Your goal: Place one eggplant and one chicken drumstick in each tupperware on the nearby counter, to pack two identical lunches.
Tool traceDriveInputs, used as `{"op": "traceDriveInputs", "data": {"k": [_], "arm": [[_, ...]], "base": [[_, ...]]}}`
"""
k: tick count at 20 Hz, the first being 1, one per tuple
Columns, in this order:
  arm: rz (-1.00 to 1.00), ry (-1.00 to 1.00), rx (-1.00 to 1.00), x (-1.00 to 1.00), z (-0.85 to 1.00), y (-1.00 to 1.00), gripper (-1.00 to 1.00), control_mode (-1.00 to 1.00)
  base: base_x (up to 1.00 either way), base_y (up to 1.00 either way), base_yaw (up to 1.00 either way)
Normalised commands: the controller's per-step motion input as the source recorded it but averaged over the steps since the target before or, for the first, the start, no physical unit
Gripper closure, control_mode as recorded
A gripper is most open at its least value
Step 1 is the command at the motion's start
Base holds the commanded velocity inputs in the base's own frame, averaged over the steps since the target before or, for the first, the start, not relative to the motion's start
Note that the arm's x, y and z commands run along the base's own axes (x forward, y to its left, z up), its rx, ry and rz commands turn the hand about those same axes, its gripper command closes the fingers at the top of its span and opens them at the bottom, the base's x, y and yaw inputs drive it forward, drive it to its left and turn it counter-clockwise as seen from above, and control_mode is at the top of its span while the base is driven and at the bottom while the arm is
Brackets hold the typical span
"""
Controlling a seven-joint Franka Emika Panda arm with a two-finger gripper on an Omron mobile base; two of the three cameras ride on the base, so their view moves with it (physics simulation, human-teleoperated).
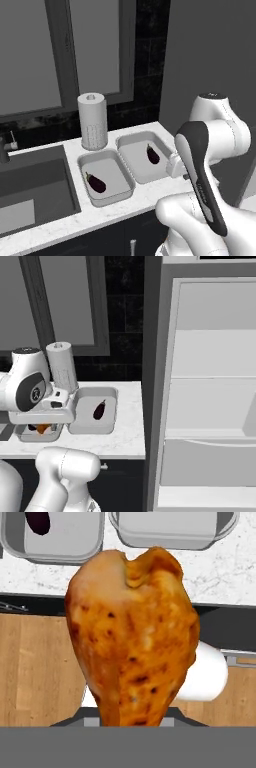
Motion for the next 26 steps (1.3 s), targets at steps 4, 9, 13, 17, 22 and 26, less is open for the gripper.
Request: {"op": "traceDriveInputs", "data": {"k": [4,9,13,17,22,26], "arm": [[0.0,0.12,0.0,0.8,0.0,-0.01,1.0,-1.0],[0.0,0.1,0.0,1.0,-0.15,0.0,1.0,-1.0],[0.01,0.18,-0.07,1.0,-0.66,0.09,1.0,-1.0],[0.03,0.23,-0.2,1.0,-0.95,0.42,1.0,-1.0],[0.06,0.1,-0.1,1.0,-0.65,0.39,1.0,-1.0],[0.02,0.0,0.02,1.0,-0.15,0.03,1.0,-1.0]], "base": [[0.0,0.0,0.0],[0.0,0.0,0.0],[0.0,0.0,0.0],[0.0,0.0,0.0],[0.0,0.0,0.0],[0.0,0.0,0.0]]}}
